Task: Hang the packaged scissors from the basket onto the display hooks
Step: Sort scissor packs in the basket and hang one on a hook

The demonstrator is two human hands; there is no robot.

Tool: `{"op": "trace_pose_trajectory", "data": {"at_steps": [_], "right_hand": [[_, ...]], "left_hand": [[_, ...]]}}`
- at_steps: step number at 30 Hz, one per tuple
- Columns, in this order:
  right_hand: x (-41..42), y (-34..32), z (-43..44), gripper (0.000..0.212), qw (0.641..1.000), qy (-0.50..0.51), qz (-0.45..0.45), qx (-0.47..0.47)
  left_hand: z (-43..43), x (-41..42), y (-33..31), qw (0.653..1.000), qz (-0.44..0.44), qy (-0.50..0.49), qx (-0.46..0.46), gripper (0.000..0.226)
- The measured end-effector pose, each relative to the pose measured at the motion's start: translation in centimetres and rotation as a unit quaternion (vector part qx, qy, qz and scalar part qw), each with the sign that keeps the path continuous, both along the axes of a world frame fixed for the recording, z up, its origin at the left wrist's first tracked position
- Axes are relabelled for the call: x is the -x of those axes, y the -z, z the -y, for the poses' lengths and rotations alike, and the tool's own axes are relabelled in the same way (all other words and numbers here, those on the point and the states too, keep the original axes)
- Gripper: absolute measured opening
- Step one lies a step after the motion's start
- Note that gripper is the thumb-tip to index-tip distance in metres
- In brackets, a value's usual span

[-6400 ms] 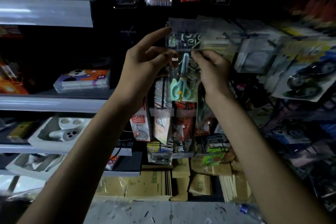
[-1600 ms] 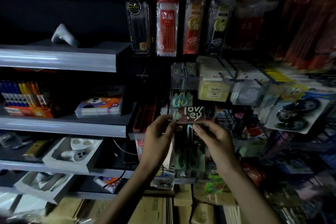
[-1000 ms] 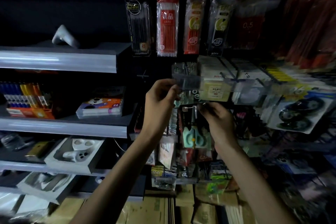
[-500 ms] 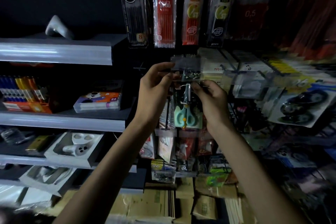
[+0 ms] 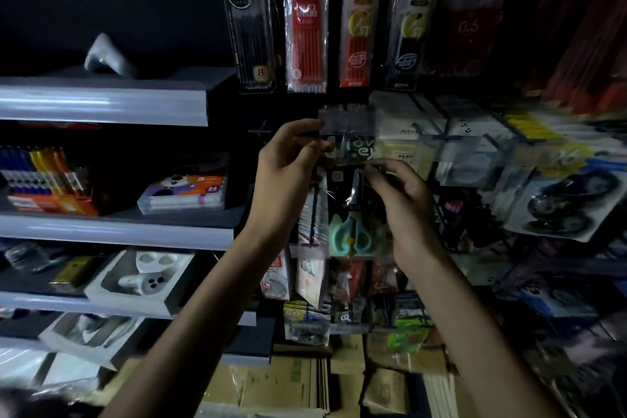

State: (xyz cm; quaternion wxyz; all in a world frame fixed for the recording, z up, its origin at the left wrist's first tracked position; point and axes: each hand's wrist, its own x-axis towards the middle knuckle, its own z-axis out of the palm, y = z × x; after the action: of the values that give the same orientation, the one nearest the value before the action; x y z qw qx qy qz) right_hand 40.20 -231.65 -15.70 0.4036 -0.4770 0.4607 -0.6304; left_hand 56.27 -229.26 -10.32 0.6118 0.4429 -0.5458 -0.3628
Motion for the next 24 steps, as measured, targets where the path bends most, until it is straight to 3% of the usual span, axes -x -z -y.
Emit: {"op": "trace_pose_trajectory", "data": {"at_steps": [24], "right_hand": [[-1.2,0.6,3.8,0.031,0.999,0.032,0.003,-0.004]], "left_hand": [[0.3,0.2,0.7,0.999,0.026,-0.002,0.043,0.029]]}}
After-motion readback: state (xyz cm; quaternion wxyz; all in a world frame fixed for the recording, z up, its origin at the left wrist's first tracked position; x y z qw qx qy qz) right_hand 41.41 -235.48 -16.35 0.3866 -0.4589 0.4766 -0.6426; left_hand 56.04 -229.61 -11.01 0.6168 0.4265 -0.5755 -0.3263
